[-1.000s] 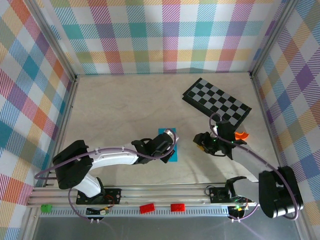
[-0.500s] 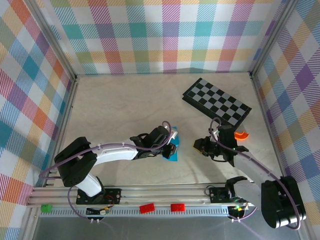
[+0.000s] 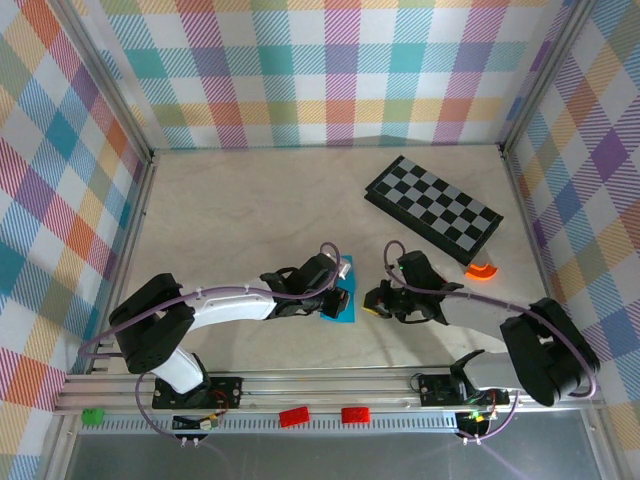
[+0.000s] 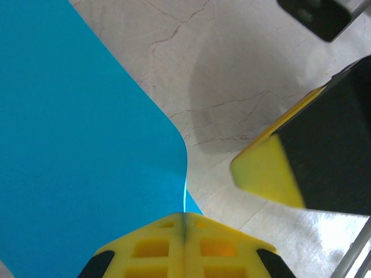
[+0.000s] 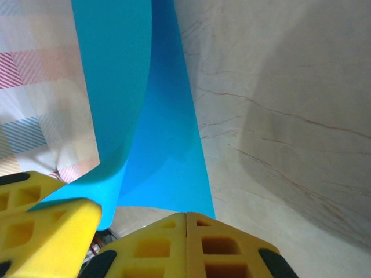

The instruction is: Fold a paper plane with a square sheet of paper (pick it up from the middle)

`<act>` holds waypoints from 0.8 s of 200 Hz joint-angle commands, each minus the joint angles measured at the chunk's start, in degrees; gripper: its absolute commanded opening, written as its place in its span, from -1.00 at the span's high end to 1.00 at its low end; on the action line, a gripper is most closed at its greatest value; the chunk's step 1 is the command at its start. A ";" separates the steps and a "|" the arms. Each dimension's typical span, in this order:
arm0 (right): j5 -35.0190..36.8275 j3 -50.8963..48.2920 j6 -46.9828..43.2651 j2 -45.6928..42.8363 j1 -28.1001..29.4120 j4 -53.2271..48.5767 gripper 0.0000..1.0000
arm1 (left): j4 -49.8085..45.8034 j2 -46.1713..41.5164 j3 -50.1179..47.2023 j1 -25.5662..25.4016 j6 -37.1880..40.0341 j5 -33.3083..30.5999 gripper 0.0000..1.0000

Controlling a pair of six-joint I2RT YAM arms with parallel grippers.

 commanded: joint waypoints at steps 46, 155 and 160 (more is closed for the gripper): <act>6.35 2.24 6.45 7.78 6.96 7.90 1.00 | -1.71 -0.90 0.07 0.44 -1.52 -0.16 1.00; 16.28 5.65 -1.48 6.69 6.91 -11.21 0.98 | 3.02 -0.16 -1.20 0.44 -5.83 0.80 1.00; 16.36 5.84 -1.83 6.42 6.79 -11.74 0.98 | 3.55 -0.07 -1.38 0.44 -6.25 0.76 1.00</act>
